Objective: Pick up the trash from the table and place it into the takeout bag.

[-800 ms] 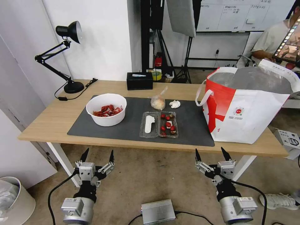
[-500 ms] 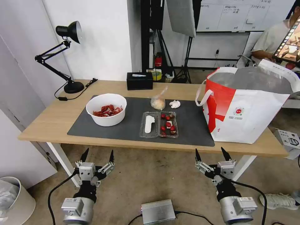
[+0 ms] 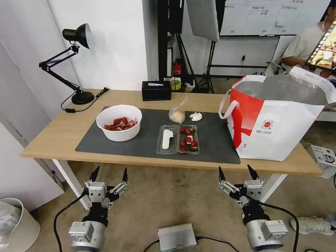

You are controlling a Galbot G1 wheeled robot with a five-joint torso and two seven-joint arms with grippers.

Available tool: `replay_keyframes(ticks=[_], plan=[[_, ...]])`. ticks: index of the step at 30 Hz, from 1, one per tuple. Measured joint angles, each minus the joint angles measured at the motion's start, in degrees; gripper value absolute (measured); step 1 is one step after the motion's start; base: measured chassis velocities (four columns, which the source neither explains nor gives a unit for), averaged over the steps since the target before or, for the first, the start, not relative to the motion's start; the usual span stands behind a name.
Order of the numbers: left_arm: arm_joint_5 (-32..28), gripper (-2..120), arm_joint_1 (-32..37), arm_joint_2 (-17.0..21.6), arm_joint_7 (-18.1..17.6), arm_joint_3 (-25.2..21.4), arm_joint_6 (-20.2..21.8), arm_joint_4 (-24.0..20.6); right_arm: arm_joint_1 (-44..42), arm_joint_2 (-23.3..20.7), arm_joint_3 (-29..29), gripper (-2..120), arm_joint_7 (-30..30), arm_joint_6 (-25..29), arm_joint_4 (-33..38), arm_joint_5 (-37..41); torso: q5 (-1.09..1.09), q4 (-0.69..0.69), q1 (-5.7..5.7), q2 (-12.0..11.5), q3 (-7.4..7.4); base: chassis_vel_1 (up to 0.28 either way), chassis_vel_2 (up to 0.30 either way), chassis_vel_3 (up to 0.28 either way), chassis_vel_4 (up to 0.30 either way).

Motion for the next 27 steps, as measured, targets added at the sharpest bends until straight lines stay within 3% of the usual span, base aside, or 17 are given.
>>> replay_keyframes(ticks=[1,3,6,7,9,10,12,22,27], plan=[[-1.7,100,-1.6,0.6,-2.6,1.9,1.9,0.1,1.6,-2.8,-0.5,100,1.2,-2.7,0.2,1.6,-0.01,-0.02,0.0,0.0,0.0,0.0,0.0,0.0,0.0],[-2.3,100,-2.2,0.8,-3.6,2.6,2.7,0.2,2.3,-4.0,-0.7,100,1.7,-3.9,0.3,2.4,0.0,-0.02,0.0,0.0,0.0,0.0,0.0,0.0,0.0],[-7.5,100,-6.8,2.5,-11.4,8.3,8.5,0.5,6.8,-11.6,-2.0,100,4.9,-11.4,1.0,6.9,0.0,-0.03,0.0,0.0,0.0,0.0,0.0,0.0,0.0],[-7.5,100,-6.8,2.5,-11.4,8.3,8.5,0.5,6.8,-11.6,-2.0,100,4.9,-11.4,1.0,6.9,0.0,-0.03,0.0,0.0,0.0,0.0,0.0,0.0,0.0],[-9.9,100,-9.0,3.3,-15.1,11.0,11.3,0.7,8.7,-14.4,-2.6,100,6.1,-13.2,0.8,8.6,-0.03,-0.01,0.01,0.0,0.0,0.0,0.0,0.0,0.0],[-9.9,100,-9.0,3.3,-15.1,11.0,11.3,0.7,8.7,-14.4,-2.6,100,6.1,-13.2,0.8,8.6,-0.03,-0.01,0.01,0.0,0.0,0.0,0.0,0.0,0.0],[-12.9,100,-10.6,4.2,-18.7,14.6,14.4,1.2,9.4,-15.4,-2.9,100,6.6,-13.6,0.3,9.4,-0.03,-0.03,0.02,0.0,0.01,0.0,0.0,0.0,0.0],[-14.8,100,-10.9,4.6,-19.4,15.1,14.7,1.2,9.2,-15.0,-3.2,100,6.7,-13.6,0.0,9.3,-0.01,-0.03,0.01,0.0,0.0,0.0,0.0,0.0,0.0],[-20.3,100,-11.7,5.0,-20.1,15.5,15.1,0.5,9.1,-14.9,-3.2,100,6.6,-13.4,0.0,9.2,-0.02,-0.03,0.01,0.0,0.0,0.0,0.0,0.0,0.0]])
